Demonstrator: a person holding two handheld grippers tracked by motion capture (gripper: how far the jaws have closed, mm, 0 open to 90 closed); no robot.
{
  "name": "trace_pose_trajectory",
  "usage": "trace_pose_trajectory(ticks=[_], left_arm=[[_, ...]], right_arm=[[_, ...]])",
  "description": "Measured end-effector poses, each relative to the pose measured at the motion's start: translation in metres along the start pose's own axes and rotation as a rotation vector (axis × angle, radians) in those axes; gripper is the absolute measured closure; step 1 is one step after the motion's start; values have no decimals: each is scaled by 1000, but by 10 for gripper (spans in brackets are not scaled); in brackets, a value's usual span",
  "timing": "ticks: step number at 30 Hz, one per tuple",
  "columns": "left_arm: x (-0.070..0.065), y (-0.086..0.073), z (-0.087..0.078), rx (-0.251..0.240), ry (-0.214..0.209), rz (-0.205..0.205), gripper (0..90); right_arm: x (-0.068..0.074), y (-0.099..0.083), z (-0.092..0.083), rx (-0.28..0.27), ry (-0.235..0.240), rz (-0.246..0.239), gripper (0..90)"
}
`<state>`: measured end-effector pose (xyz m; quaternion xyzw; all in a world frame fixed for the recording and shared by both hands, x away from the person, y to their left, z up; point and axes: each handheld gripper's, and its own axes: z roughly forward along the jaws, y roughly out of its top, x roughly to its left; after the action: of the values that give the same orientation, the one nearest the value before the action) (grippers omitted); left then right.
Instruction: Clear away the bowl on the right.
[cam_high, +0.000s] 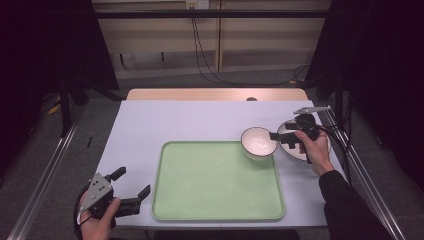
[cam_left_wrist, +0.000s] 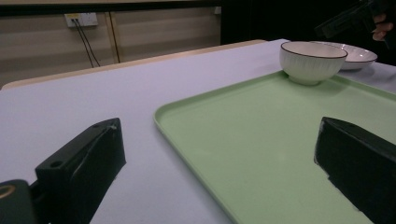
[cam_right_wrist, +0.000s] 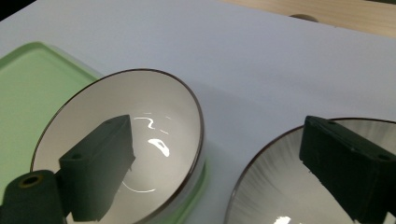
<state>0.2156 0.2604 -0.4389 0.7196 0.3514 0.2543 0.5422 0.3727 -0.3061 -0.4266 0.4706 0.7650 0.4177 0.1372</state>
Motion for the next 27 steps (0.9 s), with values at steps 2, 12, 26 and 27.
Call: trace_pose_trajectory(ticks=[2,12,26,27], left_arm=[[0,0,0,0,0,-2,17],[0,0,0,-6,-1,-7,17],[0,1,0,-11,-4,-7,17],[0,1,0,-10,1,-4,17]], right_arm=[[0,0,-4,4,-17,3,52],[5,-9,-28,-55,-4,-11,26],[15,-34,-51,-135,-111,-48,26],[15,-36,-53,-135,-112,-47,26]])
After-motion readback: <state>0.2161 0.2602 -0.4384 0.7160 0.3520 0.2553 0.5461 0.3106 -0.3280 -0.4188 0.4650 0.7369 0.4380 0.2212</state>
